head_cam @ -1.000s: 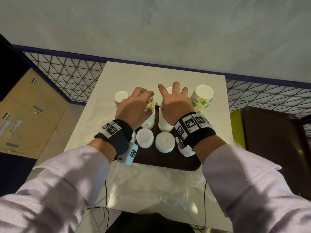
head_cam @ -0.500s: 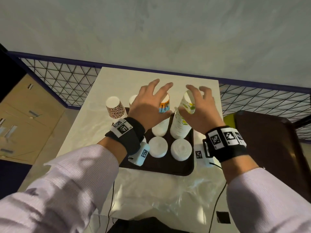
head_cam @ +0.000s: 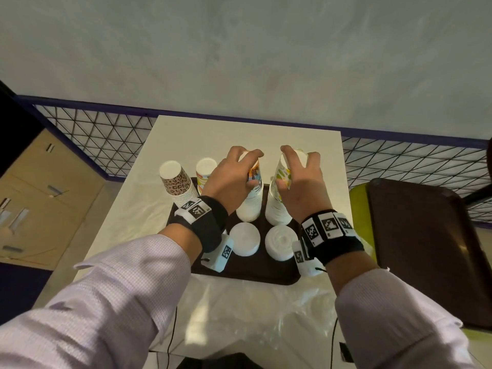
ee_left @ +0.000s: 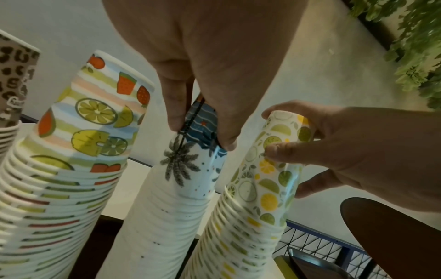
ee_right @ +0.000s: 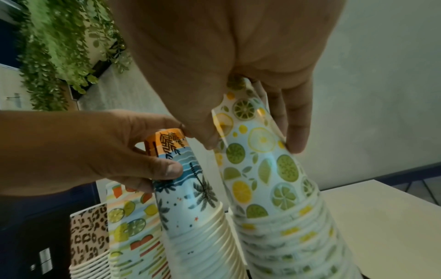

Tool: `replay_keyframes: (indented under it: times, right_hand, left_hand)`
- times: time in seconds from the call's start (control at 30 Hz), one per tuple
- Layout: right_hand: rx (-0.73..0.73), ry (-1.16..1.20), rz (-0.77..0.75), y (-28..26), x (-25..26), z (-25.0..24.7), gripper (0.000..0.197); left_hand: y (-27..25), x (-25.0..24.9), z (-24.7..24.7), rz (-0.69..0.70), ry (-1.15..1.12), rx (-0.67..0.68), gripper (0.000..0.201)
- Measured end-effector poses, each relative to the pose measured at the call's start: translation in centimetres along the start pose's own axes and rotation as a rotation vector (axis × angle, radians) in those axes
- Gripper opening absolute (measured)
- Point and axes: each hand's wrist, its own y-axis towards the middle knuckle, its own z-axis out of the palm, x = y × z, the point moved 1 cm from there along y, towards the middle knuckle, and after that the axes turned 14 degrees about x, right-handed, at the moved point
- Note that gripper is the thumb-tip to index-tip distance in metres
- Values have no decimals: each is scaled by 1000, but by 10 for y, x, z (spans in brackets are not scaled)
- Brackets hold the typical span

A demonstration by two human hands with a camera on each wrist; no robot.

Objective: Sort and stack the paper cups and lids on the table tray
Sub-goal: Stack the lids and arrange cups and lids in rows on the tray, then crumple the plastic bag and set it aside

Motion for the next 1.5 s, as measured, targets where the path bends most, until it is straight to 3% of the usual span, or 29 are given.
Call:
replay_keyframes:
  times: [0.27,0.43,0.6,0.67,0.77,0.8,0.87,0.93,0.97,1.03,1.13,1.3,1.43,1.5]
  right_hand:
    - [64,37,49,2,-3,1,70]
    - [62,-59,37,-2,-2,-8,70]
    - [-106,66,10,-15,-10,-33,66]
    - [-138,172,48,-24,-26,-42,58]
    - [-82,238,273,-48,-80,-32,54]
    - [-51,203,359,-59,-101,-22,53]
    - [86,123,534,-82,-132,4,48]
    - [373,22,681,-107,-147,31,47]
    - [507,-30,707,-119,-149,42,49]
    - [625,-57,718,-140,-147,63,51]
    - [608,-20,819,-165,-139,82,56]
    - [398,68,1037,-187,-139,90,66]
    - [302,438,1153,-190,-146,93,75]
    - [289,546,1135,-192,-148,92,76]
  left_hand:
    - [0,-3,-4,-53,-36,57,66]
    - [-6,-9,-5,-60,10,48,83]
    - [-16,-21,-7,16,-15,-143,82]
    - [-26,-26,-7,58,-78,-268,68]
    - [-47,-35,-1,155,-198,-420,38]
    - [-55,-38,6,179,-276,-389,29]
    - [-67,-45,27,177,-371,-184,18]
    - [-73,-48,58,148,-311,100,15]
    - [-75,-48,76,141,-259,233,15]
    - [-77,-48,111,134,-170,436,18]
    - [-81,-46,155,95,-71,574,22]
    - [-83,-37,196,8,55,561,31]
    - [-82,-31,213,6,186,603,31]
    - [-81,-29,217,18,248,618,33]
